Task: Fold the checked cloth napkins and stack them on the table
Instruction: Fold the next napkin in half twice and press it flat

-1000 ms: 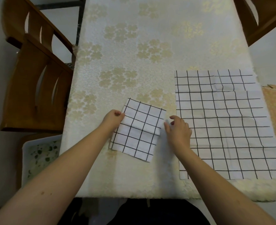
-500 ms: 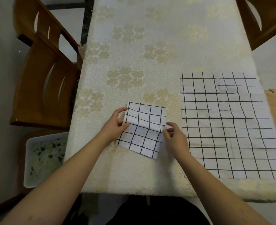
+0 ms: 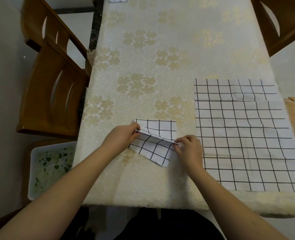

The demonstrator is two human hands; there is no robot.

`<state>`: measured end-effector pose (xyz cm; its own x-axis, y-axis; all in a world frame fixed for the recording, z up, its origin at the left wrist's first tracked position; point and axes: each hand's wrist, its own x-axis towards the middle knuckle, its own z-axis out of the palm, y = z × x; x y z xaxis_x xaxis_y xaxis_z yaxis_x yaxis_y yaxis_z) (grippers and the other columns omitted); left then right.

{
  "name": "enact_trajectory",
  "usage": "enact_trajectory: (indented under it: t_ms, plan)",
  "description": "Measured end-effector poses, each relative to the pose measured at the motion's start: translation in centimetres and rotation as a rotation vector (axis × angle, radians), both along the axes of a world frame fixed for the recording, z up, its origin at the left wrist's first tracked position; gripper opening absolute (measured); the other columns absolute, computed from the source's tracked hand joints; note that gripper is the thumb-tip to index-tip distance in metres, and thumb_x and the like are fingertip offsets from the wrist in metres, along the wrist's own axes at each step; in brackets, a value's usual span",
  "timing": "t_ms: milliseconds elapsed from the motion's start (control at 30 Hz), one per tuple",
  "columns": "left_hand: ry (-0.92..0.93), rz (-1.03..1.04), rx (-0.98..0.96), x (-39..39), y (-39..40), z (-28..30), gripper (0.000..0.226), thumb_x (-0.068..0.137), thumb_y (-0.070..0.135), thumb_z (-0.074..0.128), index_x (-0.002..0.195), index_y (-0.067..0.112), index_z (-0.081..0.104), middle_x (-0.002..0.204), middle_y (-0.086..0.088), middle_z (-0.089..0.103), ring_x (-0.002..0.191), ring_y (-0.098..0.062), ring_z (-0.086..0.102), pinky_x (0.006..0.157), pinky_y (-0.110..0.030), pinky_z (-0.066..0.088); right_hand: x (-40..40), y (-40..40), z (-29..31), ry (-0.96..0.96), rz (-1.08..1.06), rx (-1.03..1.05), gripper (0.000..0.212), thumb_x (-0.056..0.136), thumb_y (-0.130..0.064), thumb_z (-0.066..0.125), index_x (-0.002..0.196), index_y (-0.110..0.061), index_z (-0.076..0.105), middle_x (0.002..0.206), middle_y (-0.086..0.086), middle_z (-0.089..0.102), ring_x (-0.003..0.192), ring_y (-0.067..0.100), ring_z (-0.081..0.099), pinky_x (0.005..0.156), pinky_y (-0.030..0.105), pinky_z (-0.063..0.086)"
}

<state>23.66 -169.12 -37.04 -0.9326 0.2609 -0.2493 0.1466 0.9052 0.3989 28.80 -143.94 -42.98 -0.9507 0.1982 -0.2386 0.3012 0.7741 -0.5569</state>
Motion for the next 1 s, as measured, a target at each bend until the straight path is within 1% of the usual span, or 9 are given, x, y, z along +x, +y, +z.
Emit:
enact_trajectory:
  t_ms: [133, 233, 300, 367, 500, 633, 767, 867, 1000]
  plan:
    - [0.080, -0.069, 0.162, -0.1, -0.9, -0.1, 0.008, 0.091, 0.022, 0.067, 0.098, 0.018, 0.067, 0.099, 0.005, 0.056, 0.098, -0.015, 0.053, 0.084, -0.028, 0.046, 0.3, 1.4, 1.8, 0.032, 0.066, -0.263, 0.009, 0.088, -0.021, 0.067, 0.088, -0.029, 0.063, 0.121, -0.015, 0.059, 0.113, 0.004, 0.049, 0.098, 0.029, 0.034]
    - [-0.105, 0.023, 0.369, 0.1, -1.1, 0.7, 0.005, 0.091, 0.028, 0.066, 0.092, 0.029, 0.062, 0.112, 0.016, 0.057, 0.106, -0.001, 0.053, 0.089, -0.015, 0.038, 0.9, 2.6, 4.2, -0.001, -0.037, -0.570, 0.006, 0.092, -0.022, 0.064, 0.090, -0.025, 0.060, 0.109, -0.020, 0.068, 0.106, -0.002, 0.059, 0.089, 0.023, 0.043]
    - [-0.302, 0.150, 0.518, 0.4, -0.9, 1.0, 0.003, 0.093, 0.030, 0.063, 0.094, 0.029, 0.061, 0.094, 0.014, 0.064, 0.091, -0.005, 0.060, 0.084, -0.021, 0.044, 1.0, 3.1, 4.9, 0.014, -0.111, -0.655, 0.006, 0.091, -0.022, 0.066, 0.092, -0.023, 0.060, 0.089, -0.012, 0.070, 0.088, 0.001, 0.064, 0.078, 0.024, 0.049]
    - [-0.404, 0.248, 0.608, 0.3, -0.2, 0.8, 0.003, 0.096, 0.030, 0.060, 0.098, 0.027, 0.059, 0.073, -0.002, 0.062, 0.078, -0.020, 0.064, 0.080, -0.032, 0.048, 0.7, 3.3, 5.1, 0.018, -0.165, -0.677, 0.008, 0.091, -0.022, 0.067, 0.092, -0.024, 0.060, 0.077, -0.005, 0.068, 0.072, 0.006, 0.062, 0.071, 0.029, 0.049]
    - [-0.460, 0.432, 0.624, 0.0, 2.0, -1.2, 0.013, 0.097, 0.027, 0.058, 0.108, 0.019, 0.057, 0.071, 0.002, 0.063, 0.069, -0.008, 0.060, 0.063, -0.019, 0.049, -0.7, 3.3, 4.0, -0.010, -0.215, -0.579, 0.008, 0.092, -0.029, 0.065, 0.097, -0.026, 0.060, 0.079, -0.002, 0.068, 0.065, 0.012, 0.062, 0.062, 0.026, 0.051]
    - [-0.533, 0.515, 0.607, 0.2, 2.8, -4.3, 0.037, 0.092, 0.028, 0.066, 0.125, 0.019, 0.050, 0.102, 0.000, 0.070, 0.091, -0.014, 0.066, 0.076, -0.028, 0.053, -1.7, 3.6, 2.1, -0.060, -0.259, -0.409, 0.022, 0.095, -0.034, 0.060, 0.115, -0.024, 0.059, 0.099, -0.003, 0.069, 0.076, 0.009, 0.064, 0.060, 0.020, 0.046]
    - [-0.442, 0.491, 0.478, 0.0, 3.3, -5.2, 0.039, 0.090, 0.022, 0.068, 0.124, 0.022, 0.050, 0.099, -0.001, 0.069, 0.094, -0.017, 0.065, 0.078, -0.031, 0.051, -1.8, 3.0, 1.3, 0.074, -0.156, -0.150, 0.038, 0.097, -0.028, 0.054, 0.134, -0.019, 0.051, 0.126, -0.001, 0.060, 0.112, 0.015, 0.055, 0.093, 0.032, 0.047]
    - [-0.410, 0.451, 0.431, -0.2, 3.4, -5.5, 0.039, 0.089, 0.022, 0.069, 0.123, 0.023, 0.051, 0.094, -0.001, 0.069, 0.090, -0.016, 0.065, 0.079, -0.032, 0.051, -1.3, 0.5, 0.4, 0.162, 0.101, 0.015, 0.047, 0.098, -0.025, 0.051, 0.144, -0.014, 0.043, 0.142, 0.005, 0.051, 0.131, 0.021, 0.045, 0.111, 0.034, 0.032]
    - [-0.404, 0.441, 0.427, -0.2, 3.4, -6.0, 0.041, 0.086, 0.022, 0.072, 0.122, 0.023, 0.051, 0.095, -0.001, 0.068, 0.087, -0.016, 0.066, 0.078, -0.033, 0.054, -0.2, -4.7, -1.6, 0.155, 0.384, 0.182, 0.056, 0.101, -0.031, 0.033, 0.154, -0.013, 0.023, 0.161, 0.006, 0.024, 0.149, 0.021, 0.017, 0.122, 0.037, 0.005]
